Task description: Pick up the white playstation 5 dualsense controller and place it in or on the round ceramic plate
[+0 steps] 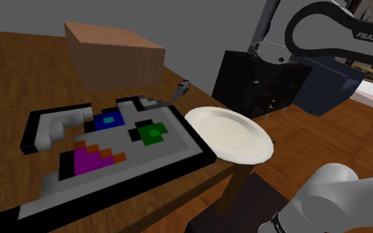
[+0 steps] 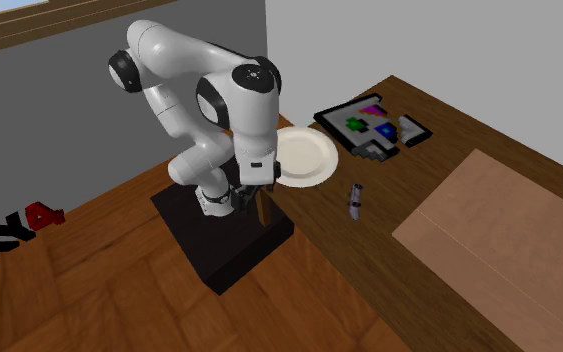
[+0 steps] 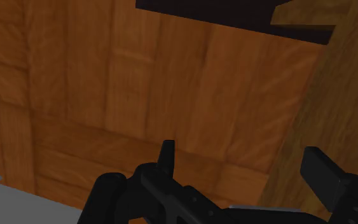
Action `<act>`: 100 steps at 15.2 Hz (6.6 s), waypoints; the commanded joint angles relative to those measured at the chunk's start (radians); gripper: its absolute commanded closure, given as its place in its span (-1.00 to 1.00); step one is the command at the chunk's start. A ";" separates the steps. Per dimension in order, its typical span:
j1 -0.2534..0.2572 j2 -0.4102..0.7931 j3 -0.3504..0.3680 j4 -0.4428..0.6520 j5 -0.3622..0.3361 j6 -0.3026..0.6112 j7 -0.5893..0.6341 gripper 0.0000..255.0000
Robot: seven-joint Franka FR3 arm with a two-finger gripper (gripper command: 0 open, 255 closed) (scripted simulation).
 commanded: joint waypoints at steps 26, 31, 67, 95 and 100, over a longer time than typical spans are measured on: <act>-0.024 0.596 0.250 0.564 0.299 0.040 0.763 -1.00; -0.021 0.590 0.253 0.524 0.301 0.075 0.761 -1.00; -0.019 0.657 0.342 0.555 -0.049 0.025 1.083 -1.00; -0.012 0.725 0.355 0.835 -0.077 -0.194 1.074 1.00; -0.011 0.608 0.349 0.738 -0.030 -0.203 1.070 1.00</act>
